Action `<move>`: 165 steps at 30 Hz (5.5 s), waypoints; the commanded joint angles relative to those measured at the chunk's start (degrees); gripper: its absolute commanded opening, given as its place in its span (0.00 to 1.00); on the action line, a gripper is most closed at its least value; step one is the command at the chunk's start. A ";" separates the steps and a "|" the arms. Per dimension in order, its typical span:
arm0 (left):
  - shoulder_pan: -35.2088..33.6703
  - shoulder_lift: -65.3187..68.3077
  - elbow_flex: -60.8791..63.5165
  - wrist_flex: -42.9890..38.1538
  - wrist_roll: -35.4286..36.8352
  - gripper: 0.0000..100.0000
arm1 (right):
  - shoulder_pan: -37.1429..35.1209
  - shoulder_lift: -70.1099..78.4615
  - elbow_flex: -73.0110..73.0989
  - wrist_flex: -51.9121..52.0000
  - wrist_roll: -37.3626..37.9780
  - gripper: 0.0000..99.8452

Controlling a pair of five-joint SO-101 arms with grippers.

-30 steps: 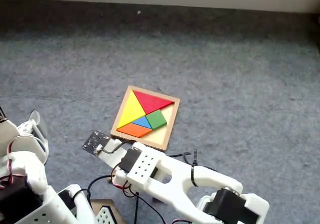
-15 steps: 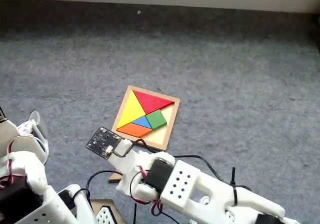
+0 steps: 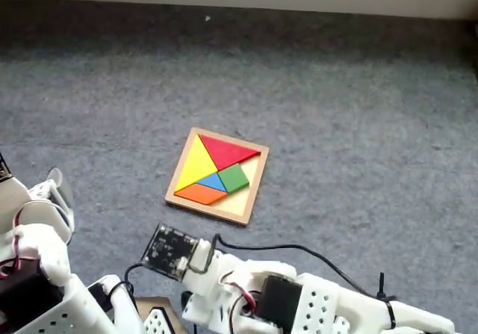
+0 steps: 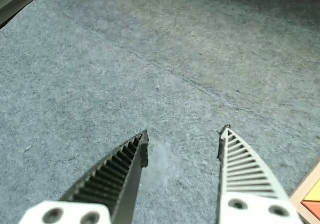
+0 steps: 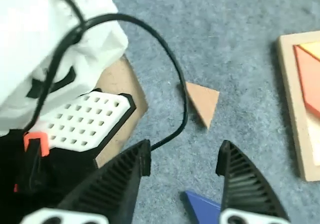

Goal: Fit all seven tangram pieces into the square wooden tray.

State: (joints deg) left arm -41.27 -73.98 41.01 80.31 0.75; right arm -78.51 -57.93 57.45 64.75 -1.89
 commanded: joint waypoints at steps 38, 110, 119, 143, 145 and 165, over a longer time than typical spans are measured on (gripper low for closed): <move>2.59 -0.31 2.15 -0.26 3.52 0.23 | 9.10 34.86 -5.05 -19.74 -0.53 0.22; 2.68 -0.31 3.38 -0.26 3.43 0.23 | 8.40 40.92 -11.91 -20.53 8.70 0.27; 2.59 -0.31 3.47 -0.26 3.43 0.23 | 10.68 56.92 -23.96 -20.35 8.88 0.27; 2.59 -0.31 3.82 -0.09 3.43 0.23 | 14.02 62.99 -25.10 -20.18 12.84 0.11; 2.59 -0.31 3.82 0.00 3.43 0.23 | 14.99 60.35 -25.10 -18.33 12.84 0.11; 3.74 -0.31 12.70 -7.74 3.78 0.23 | 32.84 33.01 -19.38 -15.08 12.84 0.11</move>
State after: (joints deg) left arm -39.52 -73.98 52.35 76.09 3.91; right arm -49.41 -22.42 38.11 52.09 10.59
